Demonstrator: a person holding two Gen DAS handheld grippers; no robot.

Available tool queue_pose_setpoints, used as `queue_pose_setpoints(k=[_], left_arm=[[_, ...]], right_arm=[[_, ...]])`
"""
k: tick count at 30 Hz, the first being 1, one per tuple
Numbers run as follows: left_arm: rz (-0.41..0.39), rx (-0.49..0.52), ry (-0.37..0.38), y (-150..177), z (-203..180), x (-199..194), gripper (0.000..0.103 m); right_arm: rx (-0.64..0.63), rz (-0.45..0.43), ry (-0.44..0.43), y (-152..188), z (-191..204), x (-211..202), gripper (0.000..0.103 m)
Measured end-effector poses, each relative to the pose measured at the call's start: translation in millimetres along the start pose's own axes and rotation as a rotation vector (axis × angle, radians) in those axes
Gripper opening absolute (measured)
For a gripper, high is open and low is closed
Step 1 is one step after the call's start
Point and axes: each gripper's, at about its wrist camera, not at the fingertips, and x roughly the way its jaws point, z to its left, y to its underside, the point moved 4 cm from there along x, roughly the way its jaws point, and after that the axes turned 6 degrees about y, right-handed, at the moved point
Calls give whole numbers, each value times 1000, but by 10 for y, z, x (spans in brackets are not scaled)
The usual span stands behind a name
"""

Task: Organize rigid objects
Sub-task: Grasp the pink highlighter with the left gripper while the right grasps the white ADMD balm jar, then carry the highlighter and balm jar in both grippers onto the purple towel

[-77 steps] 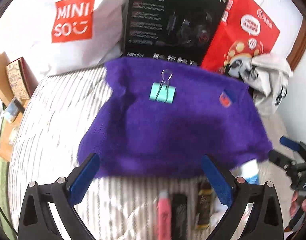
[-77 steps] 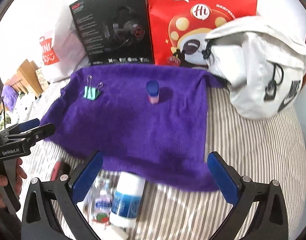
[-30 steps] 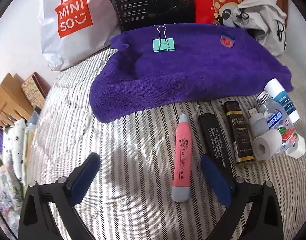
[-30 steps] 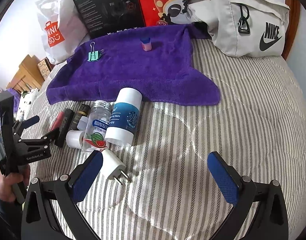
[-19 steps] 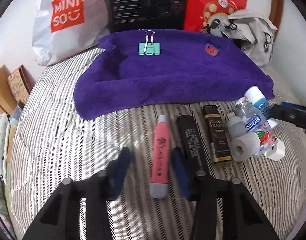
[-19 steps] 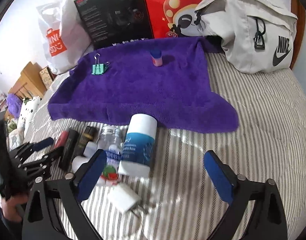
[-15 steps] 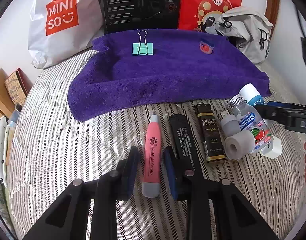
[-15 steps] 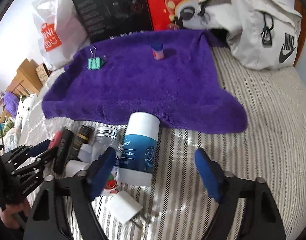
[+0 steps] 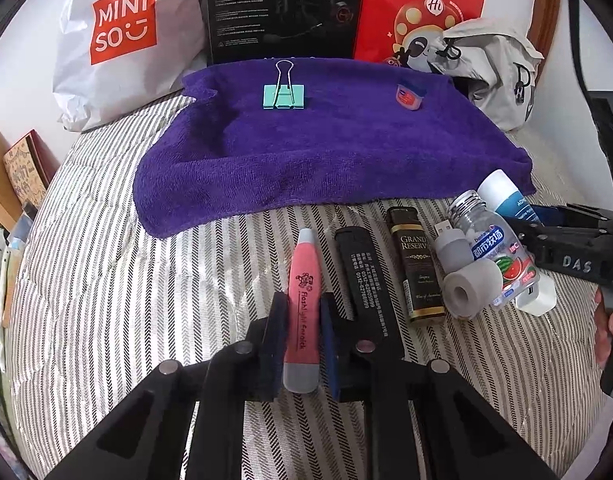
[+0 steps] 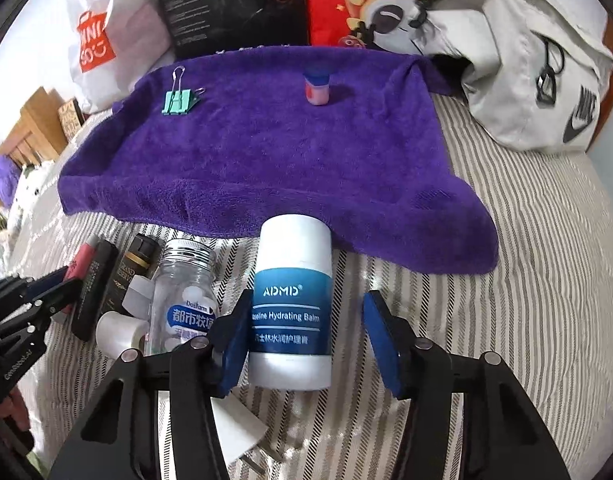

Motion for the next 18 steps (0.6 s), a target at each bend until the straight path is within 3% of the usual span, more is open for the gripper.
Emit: queue_pose_setpoints(k=[4,18], left_arm=[[-5,-12,9,-4,1,-1,16],[-18,-46,37,-17,118,-104,16]], right_arm=[[-38,-17,-2,17,57,-24,36],[6,16,-50,113,-139,-128,36]])
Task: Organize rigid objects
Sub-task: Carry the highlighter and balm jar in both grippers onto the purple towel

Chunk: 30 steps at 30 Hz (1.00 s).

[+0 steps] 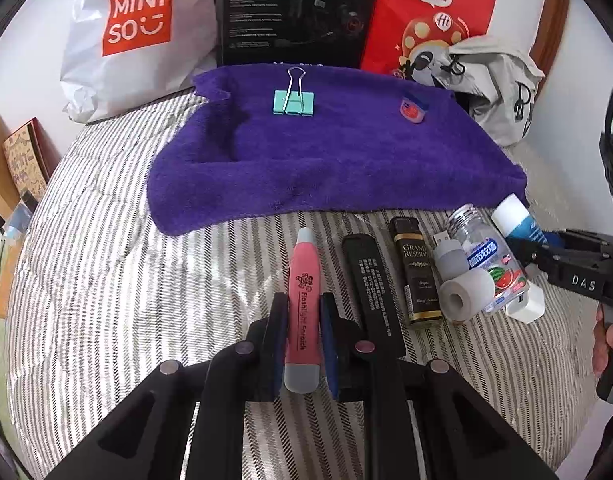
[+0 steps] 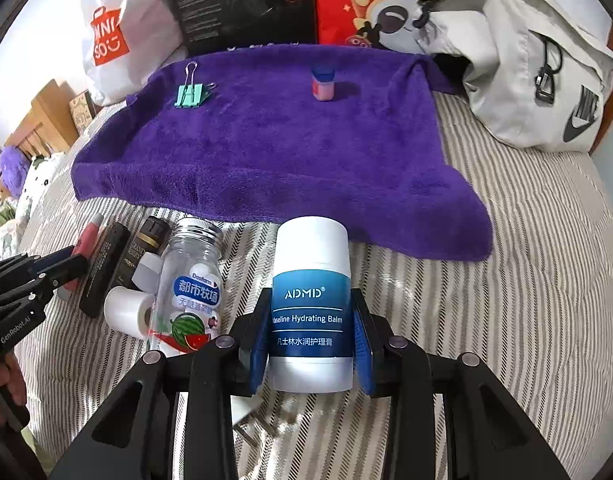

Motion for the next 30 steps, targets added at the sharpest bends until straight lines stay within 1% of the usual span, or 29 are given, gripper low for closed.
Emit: queue_pose_setpoints(k=[9,18,24,30], left_arm=[[-34,7,-15,-113,16,-209,16],[-67,30,-33,-336,-39,-375,16],[-101,46,-39,-556,-55,-479,16],[-121,41,-36,-712,-29,-509,16]], right_arm=[[20,-15,-16,1,-97,-145,36],[27,-60,-15,-131,-198,-343,36],[26,-80,-9,-233,-237,-416,36],[31,-95,-8,-335,-280,-451,36]])
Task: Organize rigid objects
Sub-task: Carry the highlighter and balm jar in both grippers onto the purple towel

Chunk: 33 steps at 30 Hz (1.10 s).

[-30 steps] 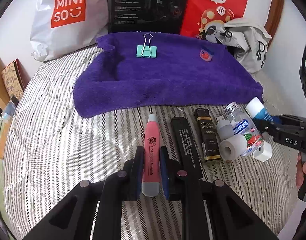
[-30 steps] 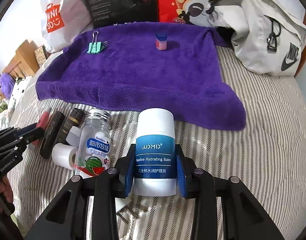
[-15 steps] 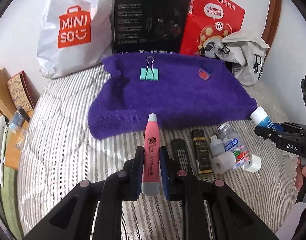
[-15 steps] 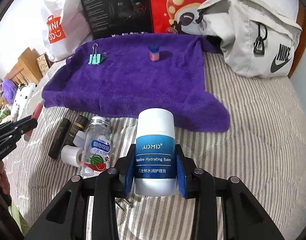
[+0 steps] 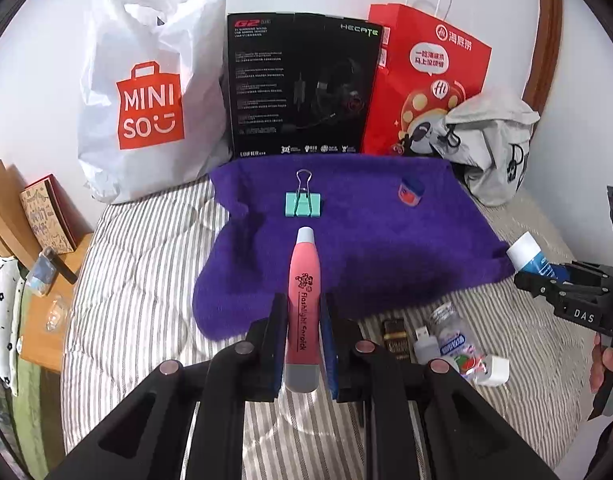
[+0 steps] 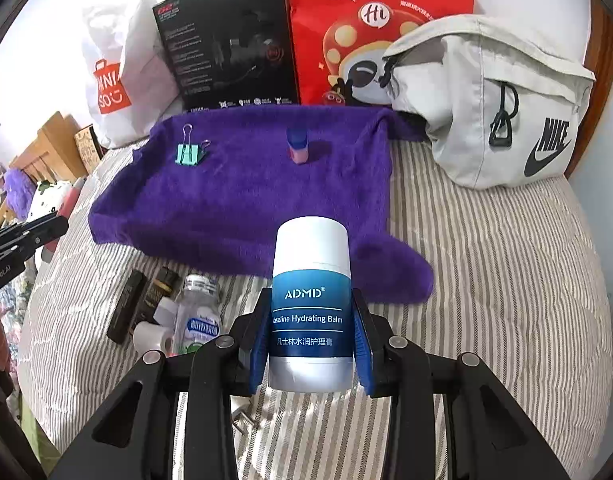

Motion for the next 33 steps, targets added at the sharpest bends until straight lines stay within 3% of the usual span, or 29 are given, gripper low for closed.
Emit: queue_pose_setpoints(k=[16,33], left_arm=[[15,-33,16,-248,141,368,16],[95,-50,8,-407,320,1066,16]], right_arm=[[-15,-11,-4,-385,-15,180,36],[-35,50,-5,-748,-54,876,36]])
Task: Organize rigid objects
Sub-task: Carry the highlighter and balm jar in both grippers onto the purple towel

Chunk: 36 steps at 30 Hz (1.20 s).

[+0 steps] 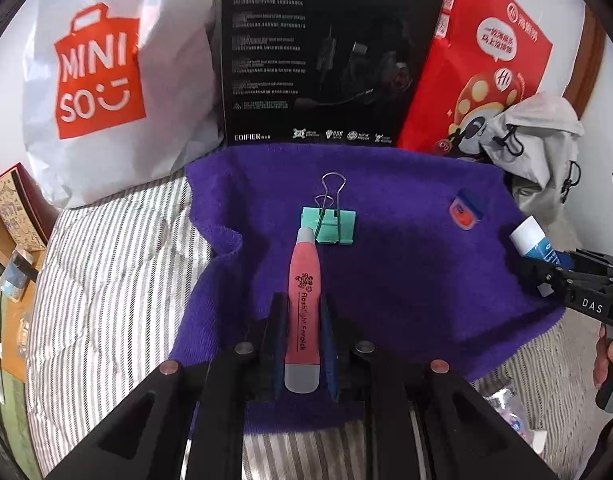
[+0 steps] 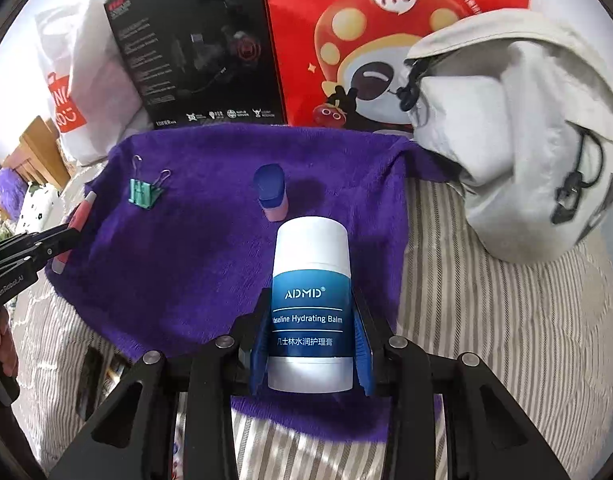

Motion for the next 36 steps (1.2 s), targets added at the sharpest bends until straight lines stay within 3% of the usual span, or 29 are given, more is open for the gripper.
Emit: queue_pose_setpoints(k=[10,18,36], left_arm=[[48,-6,-21,-27,61,315,16],[63,1,-33,-34,59,371,16],[96,40,-70,-36,20,383,18]], right_arm=[[-35,46,23,-121,57,335,36],[-76,44,46,-170,102,367,36],[-150,69,8,-135,112,340,37]])
